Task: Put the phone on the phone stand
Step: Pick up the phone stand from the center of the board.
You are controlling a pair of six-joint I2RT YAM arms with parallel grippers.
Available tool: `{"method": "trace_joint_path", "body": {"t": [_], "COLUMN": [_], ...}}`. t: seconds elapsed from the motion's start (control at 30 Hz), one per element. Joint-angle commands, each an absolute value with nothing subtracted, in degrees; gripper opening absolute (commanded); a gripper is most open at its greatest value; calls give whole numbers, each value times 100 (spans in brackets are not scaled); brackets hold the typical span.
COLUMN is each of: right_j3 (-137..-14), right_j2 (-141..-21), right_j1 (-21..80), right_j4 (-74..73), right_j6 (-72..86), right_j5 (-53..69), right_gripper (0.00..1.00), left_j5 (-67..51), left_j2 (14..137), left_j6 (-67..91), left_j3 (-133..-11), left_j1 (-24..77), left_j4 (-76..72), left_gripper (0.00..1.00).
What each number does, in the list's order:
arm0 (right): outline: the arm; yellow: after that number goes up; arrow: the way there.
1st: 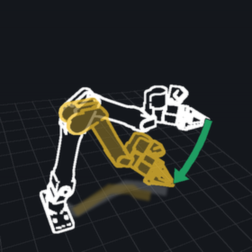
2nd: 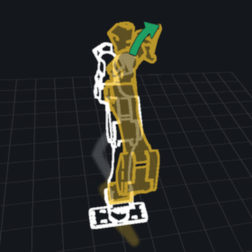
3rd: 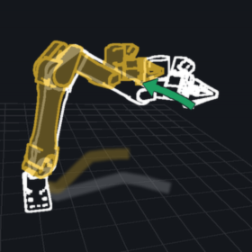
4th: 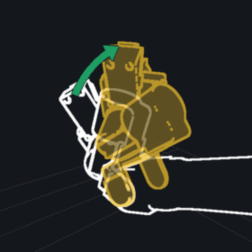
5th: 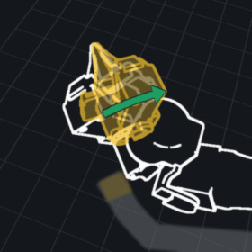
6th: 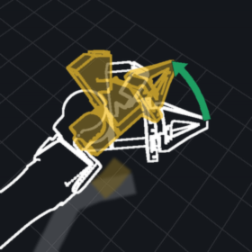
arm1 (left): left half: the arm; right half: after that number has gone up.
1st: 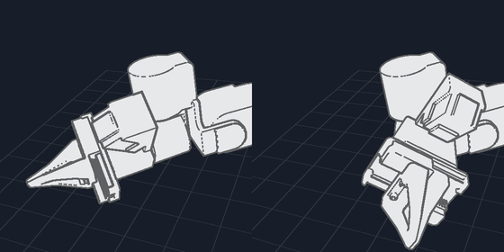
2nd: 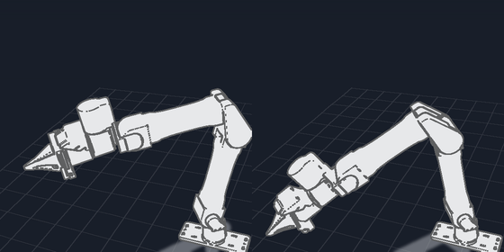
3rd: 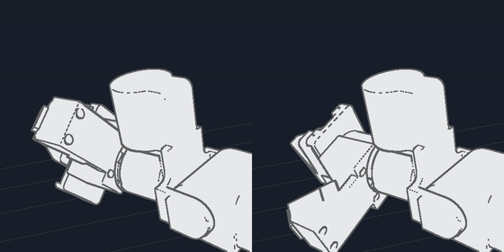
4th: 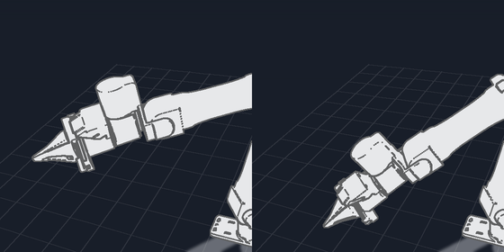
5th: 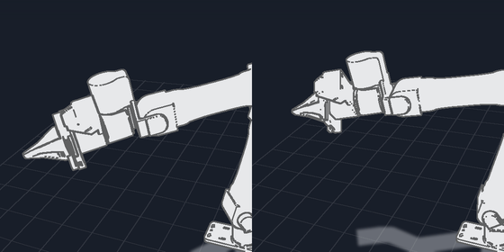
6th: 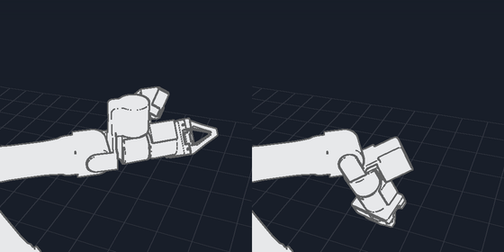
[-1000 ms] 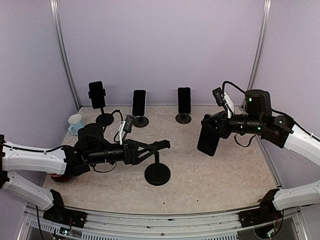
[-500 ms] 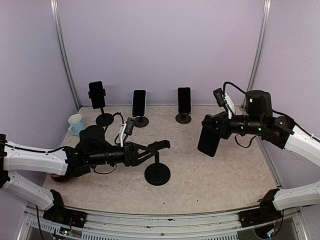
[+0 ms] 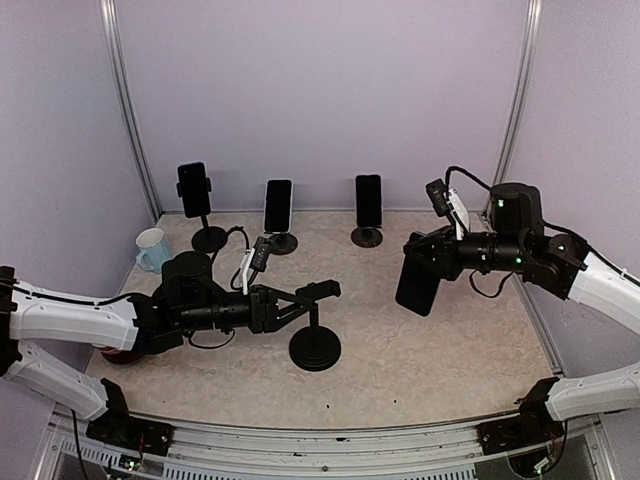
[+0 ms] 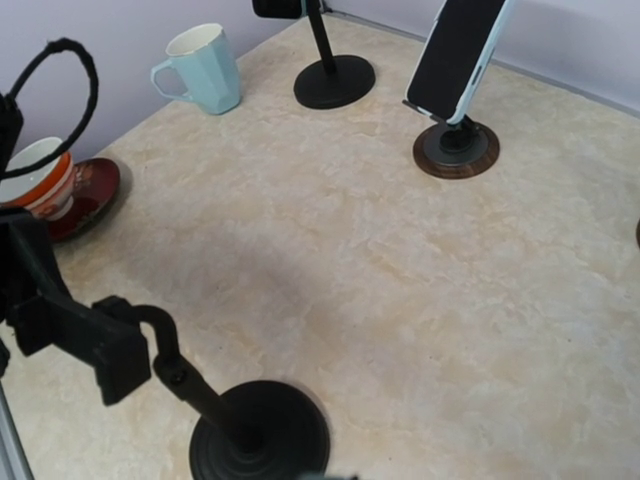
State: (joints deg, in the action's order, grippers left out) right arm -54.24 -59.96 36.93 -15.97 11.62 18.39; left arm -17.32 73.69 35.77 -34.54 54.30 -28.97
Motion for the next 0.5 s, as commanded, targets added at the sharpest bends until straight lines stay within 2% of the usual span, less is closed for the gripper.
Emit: {"method": "trace_joint_path", "body": {"t": [0.0, 0.27, 0.47], "right_j3": [-5406, -5399, -5363], "right_j2": [-5845, -5912, -5942], "right_j1": [3630, 3630, 3630], "right_j4": [-1231, -1189, -1172], "right_j6": [1196, 1166, 1172], "right_j5": [1851, 1865, 1887], "right_gripper": [0, 0, 0], "left_j5": [-1716, -1709, -1778], "left_j2": [7403, 7374, 7468], "left_j6": [3529, 3517, 3516], "left_j3": [-3473, -3470, -3522], "left_j1": [5375, 5309, 5300], "left_j4": [-3041, -3066, -3114], "left_gripper": [47, 52, 49]}}
